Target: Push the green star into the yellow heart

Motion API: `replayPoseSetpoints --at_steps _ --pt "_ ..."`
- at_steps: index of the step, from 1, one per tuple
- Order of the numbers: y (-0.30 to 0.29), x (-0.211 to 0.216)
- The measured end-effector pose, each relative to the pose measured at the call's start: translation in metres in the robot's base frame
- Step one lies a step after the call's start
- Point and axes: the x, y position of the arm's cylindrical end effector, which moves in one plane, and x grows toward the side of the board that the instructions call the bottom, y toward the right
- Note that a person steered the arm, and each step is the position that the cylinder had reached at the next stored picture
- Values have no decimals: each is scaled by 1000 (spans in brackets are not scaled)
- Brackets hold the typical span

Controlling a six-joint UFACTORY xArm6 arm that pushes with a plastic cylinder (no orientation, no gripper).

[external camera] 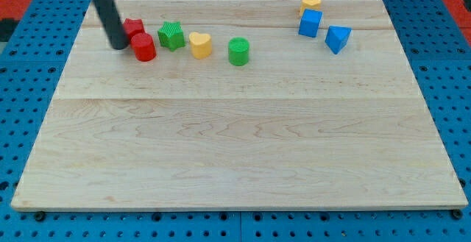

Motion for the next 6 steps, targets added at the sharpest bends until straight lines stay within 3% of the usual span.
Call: replayPoseSetpoints --at_steps 4,6 --pt "22 -41" --pt "80 -47"
